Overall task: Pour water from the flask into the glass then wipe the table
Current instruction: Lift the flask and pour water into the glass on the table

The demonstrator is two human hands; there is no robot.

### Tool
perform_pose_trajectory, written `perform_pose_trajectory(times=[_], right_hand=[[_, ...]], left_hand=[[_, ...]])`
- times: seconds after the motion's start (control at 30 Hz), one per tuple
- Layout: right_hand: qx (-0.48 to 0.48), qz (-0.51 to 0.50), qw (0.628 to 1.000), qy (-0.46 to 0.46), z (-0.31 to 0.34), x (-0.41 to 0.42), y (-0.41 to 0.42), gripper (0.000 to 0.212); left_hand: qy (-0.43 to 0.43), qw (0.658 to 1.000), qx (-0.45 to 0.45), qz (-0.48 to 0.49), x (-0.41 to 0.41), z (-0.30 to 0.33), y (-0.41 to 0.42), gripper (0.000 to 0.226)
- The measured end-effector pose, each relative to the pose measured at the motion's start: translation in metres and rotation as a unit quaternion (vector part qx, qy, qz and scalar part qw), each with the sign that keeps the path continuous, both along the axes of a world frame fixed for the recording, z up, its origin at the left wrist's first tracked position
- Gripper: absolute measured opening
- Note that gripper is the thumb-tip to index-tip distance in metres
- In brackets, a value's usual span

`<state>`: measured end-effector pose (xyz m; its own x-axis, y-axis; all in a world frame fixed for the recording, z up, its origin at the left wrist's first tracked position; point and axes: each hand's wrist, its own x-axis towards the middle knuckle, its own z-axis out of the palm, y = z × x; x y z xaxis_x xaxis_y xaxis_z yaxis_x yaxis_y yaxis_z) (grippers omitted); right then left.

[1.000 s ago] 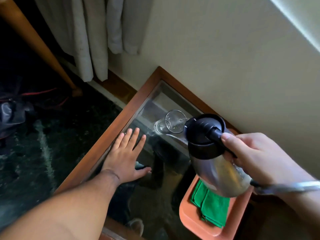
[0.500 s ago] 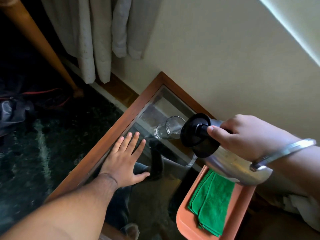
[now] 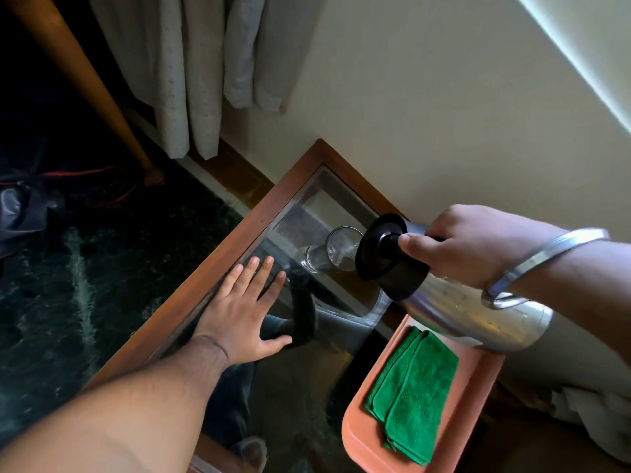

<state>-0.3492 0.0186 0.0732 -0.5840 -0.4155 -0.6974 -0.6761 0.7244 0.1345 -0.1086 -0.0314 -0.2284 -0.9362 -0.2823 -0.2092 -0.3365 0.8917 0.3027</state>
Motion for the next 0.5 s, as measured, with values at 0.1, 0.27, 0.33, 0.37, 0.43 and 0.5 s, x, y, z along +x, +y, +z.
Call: perform_pose_trajectory(times=[0.1,0.27,0.33,0.37,0.43,0.5], right_hand=[[0.008,-0.001,1.0,0.003,0.0,0.002,-0.002,0.057],[0.028,-0.028,0.999,0.004,0.0,0.005,-0.007,0.053],[0.034,-0.035,0.999,0.009,0.0,0.005,-0.007,0.053],[0.035,-0.038,0.999,0.011,0.0,0.005,-0.008,0.053],[0.037,-0.045,0.998,0.011,0.0,0.006,-0.009,0.053],[0.036,-0.052,0.998,0.009,0.0,0.007,-0.011,0.052]], left_hand=[[0.0,1.0,-0.003,-0.001,0.0,0.0,0.0,0.115],[0.001,1.0,0.0,-0.001,0.0,0.001,0.0,0.115],[-0.001,1.0,0.001,-0.001,0.0,0.0,0.0,0.115],[-0.002,1.0,0.001,-0.001,0.0,0.0,0.0,0.115],[-0.004,1.0,0.002,-0.002,0.0,0.0,0.0,0.116],[-0.007,1.0,0.001,-0.002,0.001,0.0,-0.001,0.116]])
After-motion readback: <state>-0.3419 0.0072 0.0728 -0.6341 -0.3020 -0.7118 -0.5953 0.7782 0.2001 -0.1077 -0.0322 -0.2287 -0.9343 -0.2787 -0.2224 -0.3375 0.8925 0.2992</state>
